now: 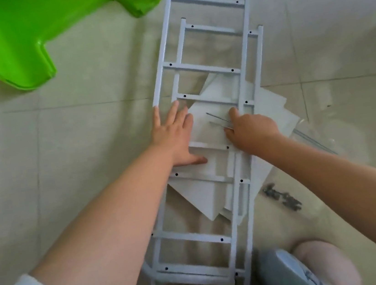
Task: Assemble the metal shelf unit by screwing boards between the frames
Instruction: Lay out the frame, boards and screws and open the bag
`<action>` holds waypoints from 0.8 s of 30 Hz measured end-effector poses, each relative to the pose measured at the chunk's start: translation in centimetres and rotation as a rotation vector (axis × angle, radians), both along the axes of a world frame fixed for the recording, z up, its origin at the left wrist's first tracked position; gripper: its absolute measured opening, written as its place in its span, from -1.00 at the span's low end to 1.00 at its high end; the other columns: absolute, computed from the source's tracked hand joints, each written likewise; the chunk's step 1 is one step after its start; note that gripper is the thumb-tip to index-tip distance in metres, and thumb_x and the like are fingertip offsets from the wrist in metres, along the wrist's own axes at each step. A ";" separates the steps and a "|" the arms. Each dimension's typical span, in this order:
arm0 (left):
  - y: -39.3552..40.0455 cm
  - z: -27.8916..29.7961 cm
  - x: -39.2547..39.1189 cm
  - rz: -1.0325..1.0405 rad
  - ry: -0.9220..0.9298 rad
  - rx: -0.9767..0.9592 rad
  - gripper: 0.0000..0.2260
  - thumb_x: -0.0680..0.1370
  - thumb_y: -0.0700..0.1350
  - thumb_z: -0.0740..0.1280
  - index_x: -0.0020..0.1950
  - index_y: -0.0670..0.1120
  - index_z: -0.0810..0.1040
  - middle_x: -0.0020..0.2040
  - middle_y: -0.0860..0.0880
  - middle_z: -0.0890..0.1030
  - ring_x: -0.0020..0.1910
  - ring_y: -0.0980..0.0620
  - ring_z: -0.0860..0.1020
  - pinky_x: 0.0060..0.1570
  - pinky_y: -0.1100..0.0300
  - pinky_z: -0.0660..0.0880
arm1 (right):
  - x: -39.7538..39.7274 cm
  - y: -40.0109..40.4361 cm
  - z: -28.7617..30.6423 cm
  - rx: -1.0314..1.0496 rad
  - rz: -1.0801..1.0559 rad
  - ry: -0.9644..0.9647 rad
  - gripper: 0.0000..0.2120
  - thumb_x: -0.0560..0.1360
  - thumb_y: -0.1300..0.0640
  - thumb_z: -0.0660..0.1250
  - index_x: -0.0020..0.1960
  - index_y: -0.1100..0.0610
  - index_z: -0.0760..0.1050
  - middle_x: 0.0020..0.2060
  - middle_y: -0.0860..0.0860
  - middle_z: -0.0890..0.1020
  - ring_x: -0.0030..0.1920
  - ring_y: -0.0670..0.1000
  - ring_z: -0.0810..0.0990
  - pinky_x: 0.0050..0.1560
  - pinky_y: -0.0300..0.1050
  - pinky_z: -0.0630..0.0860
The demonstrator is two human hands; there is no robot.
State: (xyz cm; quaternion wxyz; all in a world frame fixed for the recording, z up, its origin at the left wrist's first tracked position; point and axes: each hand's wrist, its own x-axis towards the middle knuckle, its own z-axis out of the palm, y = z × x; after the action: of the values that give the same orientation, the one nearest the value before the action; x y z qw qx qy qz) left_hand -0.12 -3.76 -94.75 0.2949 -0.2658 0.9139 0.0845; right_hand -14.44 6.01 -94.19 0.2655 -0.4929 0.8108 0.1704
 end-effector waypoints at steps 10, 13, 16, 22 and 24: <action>0.5 -0.8 0.2 0.059 0.072 0.017 -0.05 0.37 0.40 0.23 0.51 -0.16 -0.05 0.54 -0.10 -0.10 0.48 -0.05 -0.33 0.43 -0.06 -0.30 | -3.8 3.5 2.4 -0.092 0.130 0.096 -0.74 0.62 0.11 -0.02 0.26 0.18 0.22 -0.16 0.14 0.51 -0.28 0.15 0.43 -0.39 -0.13 0.28; 0.2 -0.9 0.1 0.091 0.075 0.054 -0.01 0.34 0.38 0.28 0.51 -0.17 -0.05 0.54 -0.08 -0.11 0.48 -0.03 -0.33 0.42 -0.06 -0.31 | -6.8 4.8 2.2 -0.043 0.056 0.146 -0.78 0.61 0.14 0.00 0.09 0.23 0.36 0.00 0.17 0.51 -0.08 0.22 0.54 -0.25 -0.08 0.32; 1.1 -0.6 -1.4 0.128 0.033 0.048 0.05 0.32 0.44 0.24 0.50 -0.22 -0.10 0.53 -0.14 -0.17 0.47 -0.08 -0.35 0.41 -0.12 -0.30 | -10.4 5.2 1.3 -0.022 -0.136 0.198 -0.78 0.58 0.22 0.05 0.14 0.25 0.38 0.08 0.19 0.47 0.06 0.23 0.52 -0.12 -0.06 0.35; 5.5 -1.3 -3.8 0.086 0.115 0.063 -0.09 0.42 0.40 0.14 0.53 -0.10 -0.16 0.52 -0.10 -0.29 0.48 -0.04 -0.34 0.39 -0.13 -0.34 | -15.3 8.3 -1.3 -0.042 -0.361 0.249 -0.78 0.55 0.29 0.05 0.13 0.30 0.39 0.09 0.25 0.47 0.09 0.24 0.49 -0.02 0.00 0.42; 6.4 -1.4 -4.0 0.058 0.154 0.080 -0.20 0.49 0.32 0.14 0.53 -0.06 -0.13 0.53 -0.07 -0.26 0.50 0.00 -0.29 0.41 -0.08 -0.31 | -16.6 9.8 -1.8 -0.049 -0.414 0.255 -0.77 0.57 0.27 0.05 0.15 0.31 0.38 0.10 0.26 0.46 0.10 0.24 0.48 0.00 0.02 0.42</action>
State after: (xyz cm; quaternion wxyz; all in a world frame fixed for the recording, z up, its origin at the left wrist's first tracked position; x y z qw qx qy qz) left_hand -4.17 2.64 -96.17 0.2316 -0.2727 0.9217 0.1496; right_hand -31.02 15.78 -96.03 0.1781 -0.2970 0.9255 0.1535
